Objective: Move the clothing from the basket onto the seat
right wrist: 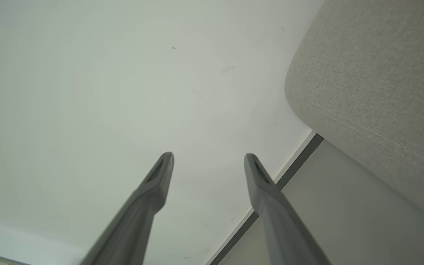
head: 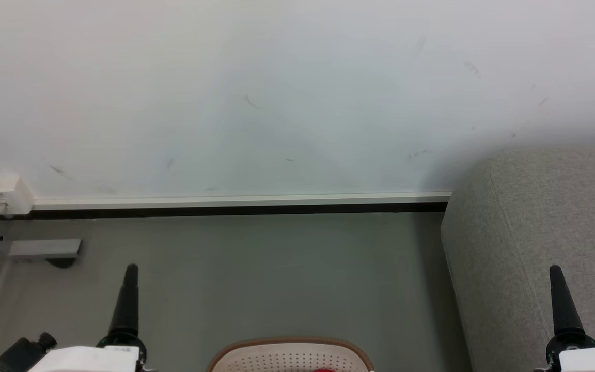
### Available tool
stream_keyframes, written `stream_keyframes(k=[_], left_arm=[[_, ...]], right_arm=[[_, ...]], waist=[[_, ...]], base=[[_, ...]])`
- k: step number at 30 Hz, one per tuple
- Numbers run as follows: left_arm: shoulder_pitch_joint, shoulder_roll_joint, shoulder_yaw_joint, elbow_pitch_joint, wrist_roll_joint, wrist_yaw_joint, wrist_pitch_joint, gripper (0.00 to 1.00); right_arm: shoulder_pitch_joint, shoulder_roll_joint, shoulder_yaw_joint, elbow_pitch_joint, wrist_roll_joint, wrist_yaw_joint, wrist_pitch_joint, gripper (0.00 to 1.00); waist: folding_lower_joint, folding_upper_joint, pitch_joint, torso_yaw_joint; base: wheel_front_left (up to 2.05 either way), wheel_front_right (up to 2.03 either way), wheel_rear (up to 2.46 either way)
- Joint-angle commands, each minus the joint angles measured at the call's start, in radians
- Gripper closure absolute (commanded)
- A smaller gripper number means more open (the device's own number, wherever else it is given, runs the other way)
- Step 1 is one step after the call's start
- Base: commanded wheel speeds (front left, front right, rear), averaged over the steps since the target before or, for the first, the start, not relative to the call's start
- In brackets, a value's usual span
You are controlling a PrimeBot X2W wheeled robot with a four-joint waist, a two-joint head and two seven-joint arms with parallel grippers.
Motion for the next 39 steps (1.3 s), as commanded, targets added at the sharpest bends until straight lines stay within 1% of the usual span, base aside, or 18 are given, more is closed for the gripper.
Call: stream_keyframes(k=[1,6,7,8,12,13,20,29,39], left_arm=[[-0.021,0.009,0.001,-0.019,0.051,0.000,-0.014,0.00],[-0.018,0.009,-0.002,-0.009,0.173,0.000,-0.031,0.00],[-0.018,0.009,-0.002,-0.009,0.173,0.000,-0.031,0.00],[-0.019,0.009,-0.004,-0.006,0.226,0.000,-0.037,0.00],[-0.020,0.010,-0.014,-0.008,0.334,0.007,-0.051,0.00],[-0.020,0.010,-0.014,-0.008,0.334,0.007,-0.051,0.00],[-0.016,0.011,-0.034,-0.016,0.471,0.033,-0.074,0.00],[-0.011,0.012,-0.044,-0.025,0.607,0.059,-0.098,0.00],[-0.012,0.013,-0.058,-0.020,0.727,0.075,-0.126,0.00]], right_arm=[[-0.024,-0.012,0.003,-0.023,-0.050,-0.001,-0.013,0.00],[-0.026,-0.013,0.011,-0.032,-0.168,-0.001,-0.030,0.00],[-0.026,-0.013,0.011,-0.032,-0.168,-0.001,-0.030,0.00],[-0.024,-0.009,0.012,-0.036,-0.208,-0.001,-0.037,0.00],[-0.022,-0.009,0.019,-0.041,-0.292,-0.001,-0.050,0.00],[-0.022,-0.009,0.019,-0.041,-0.292,-0.001,-0.050,0.00],[-0.022,-0.026,0.047,-0.034,-0.447,-0.001,-0.071,0.00],[-0.018,-0.037,0.068,-0.040,-0.610,-0.001,-0.098,0.00],[-0.022,-0.037,0.083,-0.029,-0.736,-0.001,-0.124,0.00]], waist=[[0.0000,0.0000,-0.001,0.000],[0.0000,0.0000,-0.001,0.000],[0.0000,0.0000,-0.001,0.000],[0.0000,0.0000,-0.002,0.001],[0.0000,0.0000,-0.003,0.002],[0.0000,0.0000,-0.003,0.002],[0.0000,0.0000,-0.006,0.003],[0.0000,0.0000,-0.011,0.004],[0.0000,0.0000,-0.014,0.006]], base=[[0.00,0.00,0.00],[0.00,0.00,0.00],[0.00,0.00,0.00],[0.00,0.00,0.00],[0.00,0.00,0.00],[0.00,0.00,0.00],[0.00,0.00,0.00],[0.00,0.00,0.00],[0.00,0.00,0.00]])
